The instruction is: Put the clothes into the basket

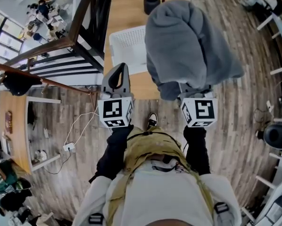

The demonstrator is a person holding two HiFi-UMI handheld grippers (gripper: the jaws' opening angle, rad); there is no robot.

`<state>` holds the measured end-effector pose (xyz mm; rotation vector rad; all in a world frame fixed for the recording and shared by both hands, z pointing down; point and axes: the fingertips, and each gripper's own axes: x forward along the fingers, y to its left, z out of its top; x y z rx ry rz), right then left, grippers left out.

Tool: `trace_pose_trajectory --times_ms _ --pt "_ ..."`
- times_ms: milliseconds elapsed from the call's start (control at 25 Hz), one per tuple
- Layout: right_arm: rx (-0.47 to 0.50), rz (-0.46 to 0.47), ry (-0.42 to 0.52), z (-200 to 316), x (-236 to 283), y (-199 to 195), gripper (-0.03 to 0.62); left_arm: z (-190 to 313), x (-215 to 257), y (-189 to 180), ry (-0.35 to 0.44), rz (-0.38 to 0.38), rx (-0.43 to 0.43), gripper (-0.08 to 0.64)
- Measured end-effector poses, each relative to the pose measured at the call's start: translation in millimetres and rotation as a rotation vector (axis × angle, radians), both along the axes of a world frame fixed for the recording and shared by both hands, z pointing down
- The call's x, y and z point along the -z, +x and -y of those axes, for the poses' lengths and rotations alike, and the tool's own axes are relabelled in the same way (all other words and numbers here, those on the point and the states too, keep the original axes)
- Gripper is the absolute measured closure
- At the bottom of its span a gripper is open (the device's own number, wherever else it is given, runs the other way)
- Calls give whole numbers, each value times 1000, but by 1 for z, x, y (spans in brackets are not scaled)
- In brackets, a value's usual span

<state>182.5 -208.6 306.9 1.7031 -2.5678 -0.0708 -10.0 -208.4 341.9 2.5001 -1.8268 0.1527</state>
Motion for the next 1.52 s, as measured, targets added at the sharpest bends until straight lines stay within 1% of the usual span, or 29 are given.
trace_pose_trajectory --times_ms 280,480,720,1040,1200,1400,1520 --pt "25 -20 -15 27 -6 -4 334 23 -8 -3 -24 4 18 560" --pt "26 -46 -38 43 -12 -6 334 40 -15 -5 -37 6 10 560" --pt "3 -80 -61 66 -23 -16 334 58 -30 -23 -76 -8 8 560" --pt "5 -149 -89 105 -38 -36 334 93 -47 -46 -114 -23 12 560" --pt "32 -207 -106 132 -49 -46 334 112 -56 -53 -136 -31 19 560" --pt "86 -332 -114 165 -67 -59 334 132 -72 -63 -174 -32 28 560" --pt "135 -397 -114 183 -78 -72 334 140 -82 -73 -198 -37 42 560"
